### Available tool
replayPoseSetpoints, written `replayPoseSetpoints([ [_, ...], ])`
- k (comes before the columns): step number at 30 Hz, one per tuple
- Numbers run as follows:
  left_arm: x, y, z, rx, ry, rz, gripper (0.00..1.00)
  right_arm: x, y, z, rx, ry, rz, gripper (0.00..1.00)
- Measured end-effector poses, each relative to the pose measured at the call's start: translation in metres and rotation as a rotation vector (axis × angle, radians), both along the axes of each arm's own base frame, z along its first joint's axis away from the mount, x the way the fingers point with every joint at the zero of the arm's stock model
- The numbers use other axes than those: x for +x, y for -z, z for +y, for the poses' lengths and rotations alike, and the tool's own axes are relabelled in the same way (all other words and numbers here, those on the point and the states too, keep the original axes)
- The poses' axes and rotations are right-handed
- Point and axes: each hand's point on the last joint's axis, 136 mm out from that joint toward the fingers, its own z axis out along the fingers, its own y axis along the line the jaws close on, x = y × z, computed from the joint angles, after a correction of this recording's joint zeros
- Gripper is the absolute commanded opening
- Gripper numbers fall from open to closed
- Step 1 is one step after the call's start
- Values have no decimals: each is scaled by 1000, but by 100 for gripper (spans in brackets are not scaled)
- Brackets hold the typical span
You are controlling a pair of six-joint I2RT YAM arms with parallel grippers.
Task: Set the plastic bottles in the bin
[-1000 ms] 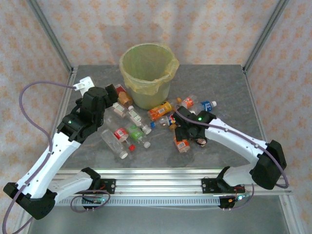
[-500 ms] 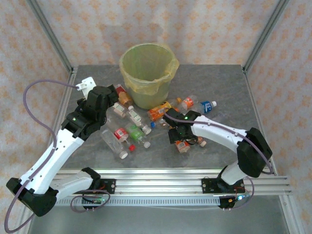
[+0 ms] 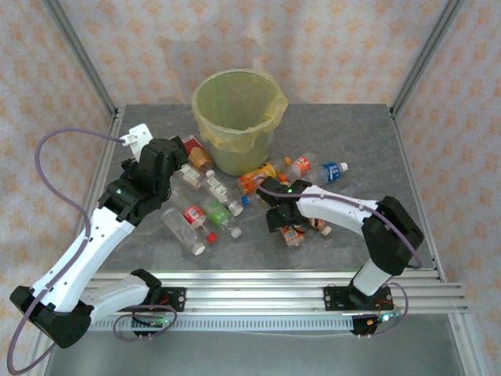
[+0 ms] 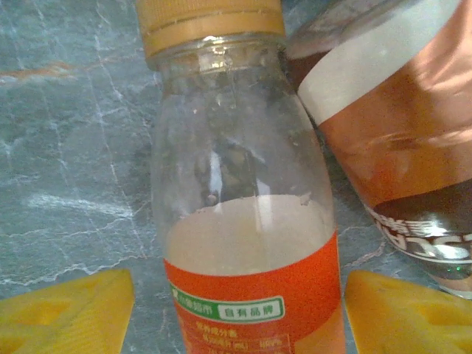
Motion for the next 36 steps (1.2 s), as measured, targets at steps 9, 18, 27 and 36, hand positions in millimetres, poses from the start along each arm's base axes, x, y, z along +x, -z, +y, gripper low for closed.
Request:
replayPoseSetpoints([
  [9, 0, -1, 6, 7, -26, -3, 100, 0, 16, 0, -19, -4, 17, 75],
  [18, -5, 0, 13, 7, -43, 4, 100, -1, 29, -1, -40, -11, 35, 82],
  [27, -9, -1, 19, 1, -60, -1, 100, 1, 35, 1, -42, -22, 40, 76],
  [36, -10, 1, 21, 4, -67, 6, 100, 0, 35, 8, -21, -42, 41, 51],
])
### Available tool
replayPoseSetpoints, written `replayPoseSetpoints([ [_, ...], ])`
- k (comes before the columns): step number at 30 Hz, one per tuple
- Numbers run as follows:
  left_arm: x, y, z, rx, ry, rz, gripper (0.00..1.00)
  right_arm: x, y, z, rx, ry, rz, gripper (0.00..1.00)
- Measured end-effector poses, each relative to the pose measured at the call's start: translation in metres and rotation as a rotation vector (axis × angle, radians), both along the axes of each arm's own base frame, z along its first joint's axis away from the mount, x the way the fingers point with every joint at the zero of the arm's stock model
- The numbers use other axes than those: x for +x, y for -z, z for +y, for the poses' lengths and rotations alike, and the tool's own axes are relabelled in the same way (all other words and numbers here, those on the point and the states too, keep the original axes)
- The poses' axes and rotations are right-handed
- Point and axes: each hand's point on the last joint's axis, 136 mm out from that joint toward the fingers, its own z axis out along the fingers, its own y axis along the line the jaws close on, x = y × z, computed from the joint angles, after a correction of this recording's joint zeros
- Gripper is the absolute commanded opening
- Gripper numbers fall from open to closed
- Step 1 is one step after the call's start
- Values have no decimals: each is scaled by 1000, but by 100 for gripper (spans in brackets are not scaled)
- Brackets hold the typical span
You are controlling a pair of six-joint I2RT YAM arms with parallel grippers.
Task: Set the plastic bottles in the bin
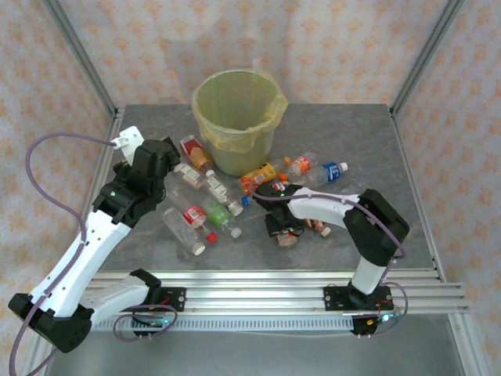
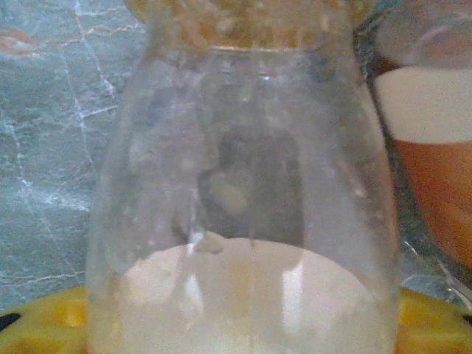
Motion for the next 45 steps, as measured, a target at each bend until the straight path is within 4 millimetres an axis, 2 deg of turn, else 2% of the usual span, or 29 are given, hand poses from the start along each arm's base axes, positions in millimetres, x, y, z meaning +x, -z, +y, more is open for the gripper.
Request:
replayPoseSetpoints([
  [4, 0, 0, 0, 0, 0, 0, 100, -3, -6, -7, -20, -4, 2, 41],
  [8, 0, 0, 0, 1, 0, 2, 100, -2, -31, -8, 6, -3, -29, 38],
  [15, 0, 0, 0, 1, 0, 2, 100, 6, -105, -7, 108, 4, -167, 27],
  [20, 0, 1, 1, 0, -4, 3, 100, 14, -163, -10, 167, 15, -288, 26],
  [29, 0, 1, 2, -2, -6, 3, 100, 39, -246, -7, 238, -6, -497, 27],
  [32, 0, 1, 2, -1, -6, 5, 100, 53, -280, -5, 276, -11, -581, 27],
  [37, 0, 5, 1, 1, -4, 15, 100, 95, -336, 5, 337, -1, -729, 28],
  [40, -1, 11, 1, 3, 0, 29, 100, 124, -358, 14, 361, 5, -787, 28],
  [45, -1, 15, -2, -7, 13, 40, 100, 172, -381, 38, 385, -14, -849, 27],
])
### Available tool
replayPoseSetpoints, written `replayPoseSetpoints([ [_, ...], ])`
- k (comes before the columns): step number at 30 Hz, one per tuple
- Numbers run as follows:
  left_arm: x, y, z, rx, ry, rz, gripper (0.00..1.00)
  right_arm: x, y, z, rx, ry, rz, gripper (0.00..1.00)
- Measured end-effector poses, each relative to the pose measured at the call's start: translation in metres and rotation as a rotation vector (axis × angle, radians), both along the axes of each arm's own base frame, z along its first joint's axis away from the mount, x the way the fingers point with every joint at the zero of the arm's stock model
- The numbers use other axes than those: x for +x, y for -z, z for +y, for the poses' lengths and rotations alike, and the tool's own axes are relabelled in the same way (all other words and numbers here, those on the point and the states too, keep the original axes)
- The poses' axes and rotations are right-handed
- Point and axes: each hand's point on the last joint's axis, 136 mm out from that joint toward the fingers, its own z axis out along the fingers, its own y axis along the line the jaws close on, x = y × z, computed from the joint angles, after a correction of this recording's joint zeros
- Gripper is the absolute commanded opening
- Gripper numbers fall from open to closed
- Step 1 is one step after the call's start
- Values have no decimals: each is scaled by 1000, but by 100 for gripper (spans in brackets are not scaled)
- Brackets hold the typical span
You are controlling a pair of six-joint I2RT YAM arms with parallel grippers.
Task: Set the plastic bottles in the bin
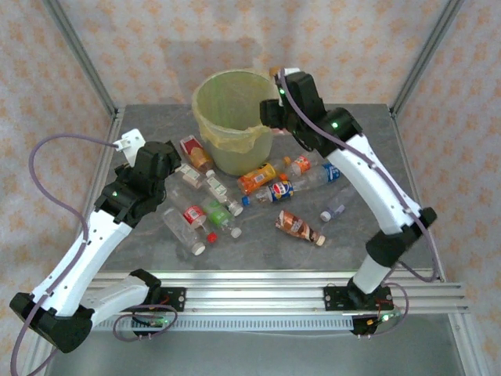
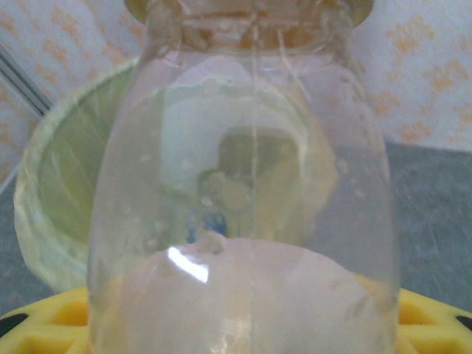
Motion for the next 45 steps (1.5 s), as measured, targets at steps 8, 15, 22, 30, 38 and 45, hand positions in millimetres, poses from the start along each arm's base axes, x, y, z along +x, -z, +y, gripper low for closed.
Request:
replayPoseSetpoints([
  [8, 4, 14, -17, -51, 83, 37, 100, 77, -10, 47, 48, -40, -86, 28],
  [15, 9, 22, -36, -109, 178, 63, 100, 127, 47, 71, 50, -68, -33, 33],
  [22, 9, 30, -45, -131, 223, 88, 100, 145, 94, 82, 28, -86, 30, 60],
  [30, 11, 31, -78, -121, 411, 100, 84, 145, 90, 84, 20, -104, 14, 99],
  [38, -45, 96, -252, 47, 1100, 302, 79, 120, 37, 37, -58, 14, -42, 99],
  [45, -109, 194, -298, 285, 1383, 489, 86, 51, -61, -101, -48, 354, -139, 99],
])
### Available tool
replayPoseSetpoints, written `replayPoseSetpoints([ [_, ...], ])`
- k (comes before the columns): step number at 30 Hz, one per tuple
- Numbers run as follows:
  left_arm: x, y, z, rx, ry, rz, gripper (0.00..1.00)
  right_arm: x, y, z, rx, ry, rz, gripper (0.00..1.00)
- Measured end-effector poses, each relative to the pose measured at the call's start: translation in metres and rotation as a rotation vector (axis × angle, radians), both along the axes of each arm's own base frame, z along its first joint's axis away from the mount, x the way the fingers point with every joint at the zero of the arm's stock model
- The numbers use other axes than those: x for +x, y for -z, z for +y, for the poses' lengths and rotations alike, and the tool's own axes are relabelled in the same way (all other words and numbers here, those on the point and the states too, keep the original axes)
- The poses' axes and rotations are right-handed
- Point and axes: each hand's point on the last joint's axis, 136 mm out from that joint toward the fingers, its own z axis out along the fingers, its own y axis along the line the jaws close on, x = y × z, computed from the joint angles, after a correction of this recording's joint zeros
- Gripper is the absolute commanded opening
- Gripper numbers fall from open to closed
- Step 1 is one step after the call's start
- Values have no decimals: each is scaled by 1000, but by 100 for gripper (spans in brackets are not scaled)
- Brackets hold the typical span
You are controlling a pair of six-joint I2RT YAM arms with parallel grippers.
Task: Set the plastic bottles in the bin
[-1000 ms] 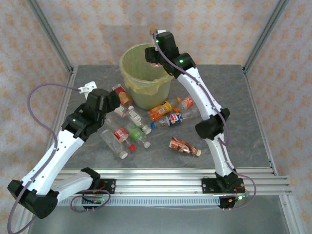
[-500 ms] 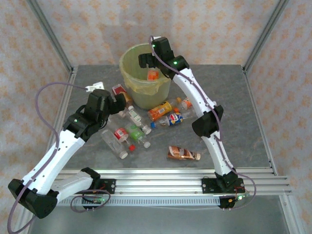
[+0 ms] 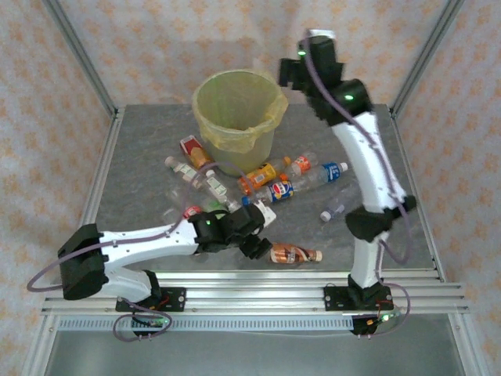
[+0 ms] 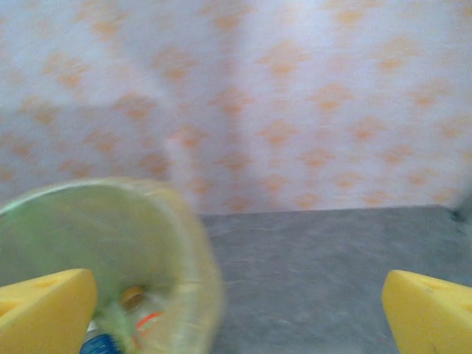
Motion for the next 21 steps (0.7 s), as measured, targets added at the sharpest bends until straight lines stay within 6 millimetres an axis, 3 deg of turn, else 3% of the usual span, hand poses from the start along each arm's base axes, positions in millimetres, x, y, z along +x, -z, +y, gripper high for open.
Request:
replayPoseSetpoints([
  [3, -4, 10, -17, 47, 72, -45, 94, -28, 2, -53, 4, 121, 13, 99],
  [6, -12, 25, -41, 125, 161, -89, 97, -46, 18, -75, 9, 173, 46, 99],
  [10, -19, 48, -55, 217, 240, -117, 98, -58, 42, -84, 8, 194, 94, 99],
  [14, -5, 61, -61, 293, 244, -162, 97, -75, 59, -92, 10, 205, 121, 99],
  [21, 16, 73, -86, 348, 257, -206, 90, -100, 49, -104, 45, 218, 76, 99],
])
